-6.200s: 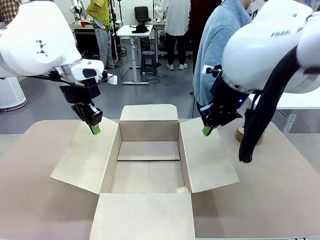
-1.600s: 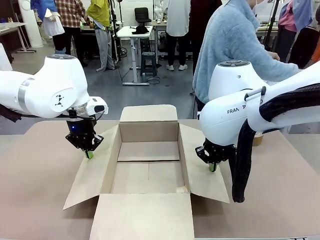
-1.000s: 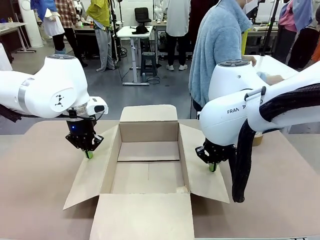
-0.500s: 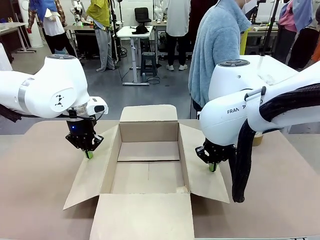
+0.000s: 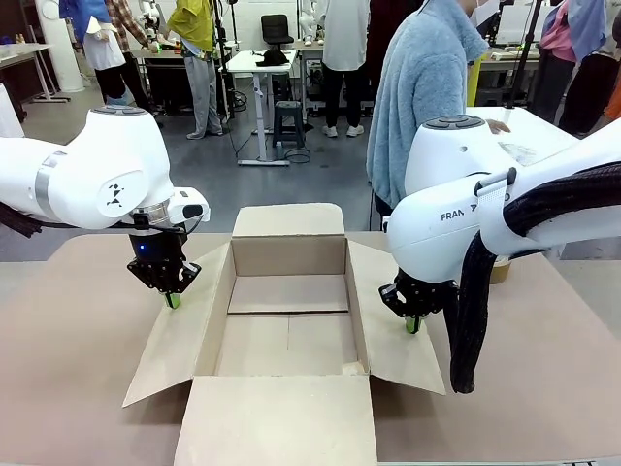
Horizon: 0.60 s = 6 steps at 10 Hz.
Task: Wrap the clocks to prevent damage.
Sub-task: Once the human has placed the objects inside and stepped back, release both hands from the side flaps of the Package Box.
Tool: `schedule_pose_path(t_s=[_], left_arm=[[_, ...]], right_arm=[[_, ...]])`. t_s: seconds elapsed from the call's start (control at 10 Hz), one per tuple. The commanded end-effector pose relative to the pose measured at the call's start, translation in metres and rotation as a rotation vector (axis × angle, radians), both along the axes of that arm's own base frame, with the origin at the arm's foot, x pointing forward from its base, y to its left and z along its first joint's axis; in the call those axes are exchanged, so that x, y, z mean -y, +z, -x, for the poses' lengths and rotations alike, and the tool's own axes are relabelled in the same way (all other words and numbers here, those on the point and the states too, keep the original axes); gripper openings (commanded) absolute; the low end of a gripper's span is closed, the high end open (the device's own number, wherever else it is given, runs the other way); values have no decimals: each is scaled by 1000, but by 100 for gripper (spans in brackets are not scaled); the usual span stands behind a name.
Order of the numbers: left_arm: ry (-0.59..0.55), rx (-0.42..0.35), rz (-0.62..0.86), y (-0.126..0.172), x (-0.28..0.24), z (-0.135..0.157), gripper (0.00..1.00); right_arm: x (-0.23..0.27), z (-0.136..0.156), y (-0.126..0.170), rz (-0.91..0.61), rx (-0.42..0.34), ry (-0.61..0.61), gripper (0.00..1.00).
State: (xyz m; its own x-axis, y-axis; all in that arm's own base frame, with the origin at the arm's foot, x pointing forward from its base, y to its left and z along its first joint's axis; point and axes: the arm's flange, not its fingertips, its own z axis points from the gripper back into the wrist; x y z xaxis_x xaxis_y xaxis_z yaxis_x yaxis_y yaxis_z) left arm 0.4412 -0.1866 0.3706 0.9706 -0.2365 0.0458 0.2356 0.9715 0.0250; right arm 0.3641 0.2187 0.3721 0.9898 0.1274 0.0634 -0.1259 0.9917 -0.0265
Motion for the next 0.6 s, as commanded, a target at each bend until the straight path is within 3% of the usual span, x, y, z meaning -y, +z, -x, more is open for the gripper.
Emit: schedule_pose_path(t_s=[0.0,0.5], left_arm=[[-3,-2,-13,-1,-1,1,0],[-3,-2,-13,-1,-1,1,0]], right_arm=[[0,1,-2,9,-2,-2,1],[0,1,-2,9,-2,-2,1]])
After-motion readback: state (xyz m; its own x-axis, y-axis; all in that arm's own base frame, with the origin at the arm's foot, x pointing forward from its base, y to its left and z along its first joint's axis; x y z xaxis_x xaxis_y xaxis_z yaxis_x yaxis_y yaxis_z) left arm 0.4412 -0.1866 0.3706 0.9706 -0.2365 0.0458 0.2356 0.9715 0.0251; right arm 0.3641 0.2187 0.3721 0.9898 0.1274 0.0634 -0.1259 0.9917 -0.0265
